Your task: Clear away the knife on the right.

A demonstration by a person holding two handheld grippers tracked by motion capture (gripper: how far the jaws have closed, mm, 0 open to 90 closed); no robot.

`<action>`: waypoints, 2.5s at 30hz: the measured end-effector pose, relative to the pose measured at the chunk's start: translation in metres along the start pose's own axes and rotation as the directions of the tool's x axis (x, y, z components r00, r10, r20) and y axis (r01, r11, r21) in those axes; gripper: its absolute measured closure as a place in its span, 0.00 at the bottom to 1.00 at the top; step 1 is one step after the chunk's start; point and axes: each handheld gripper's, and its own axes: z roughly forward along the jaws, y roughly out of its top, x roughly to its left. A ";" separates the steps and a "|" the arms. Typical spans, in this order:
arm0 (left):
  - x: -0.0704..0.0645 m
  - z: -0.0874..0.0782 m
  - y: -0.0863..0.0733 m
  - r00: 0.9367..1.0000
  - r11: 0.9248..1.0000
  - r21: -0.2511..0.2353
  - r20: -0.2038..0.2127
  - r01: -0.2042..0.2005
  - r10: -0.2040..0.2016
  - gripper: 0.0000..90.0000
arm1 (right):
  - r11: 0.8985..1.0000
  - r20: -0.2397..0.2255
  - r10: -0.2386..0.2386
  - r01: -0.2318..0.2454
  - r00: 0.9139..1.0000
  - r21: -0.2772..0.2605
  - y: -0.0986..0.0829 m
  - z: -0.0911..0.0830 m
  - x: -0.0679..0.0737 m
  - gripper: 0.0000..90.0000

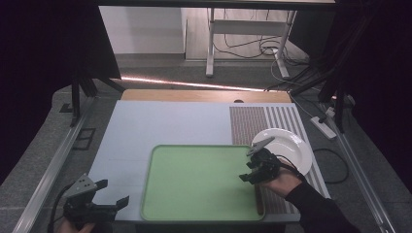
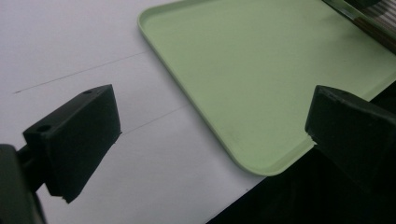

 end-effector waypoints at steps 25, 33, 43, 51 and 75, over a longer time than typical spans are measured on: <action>0.000 0.000 0.000 1.000 1.000 0.002 0.000 0.000 0.000 0.04 | 0.992 0.044 0.102 -0.098 0.994 -0.079 -0.030 -0.022 0.001 0.02; 0.000 0.000 0.000 1.000 1.000 0.001 0.000 0.001 -0.001 0.04 | 0.988 0.082 0.135 -0.127 0.987 -0.091 -0.041 -0.027 -0.002 0.00; 0.000 0.000 0.000 1.000 1.000 0.003 0.001 0.001 -0.001 0.04 | 0.980 0.123 0.158 -0.139 0.980 -0.144 -0.056 -0.039 -0.003 0.00; 0.000 0.000 0.000 1.000 1.000 0.002 0.001 0.002 -0.002 0.04 | 0.972 0.142 0.184 -0.158 0.973 -0.174 -0.068 -0.047 -0.004 0.00; 0.001 0.000 0.000 1.000 1.000 0.003 0.002 0.006 -0.006 0.03 | 0.935 0.167 0.294 -0.247 0.941 -0.253 -0.105 -0.069 -0.004 0.00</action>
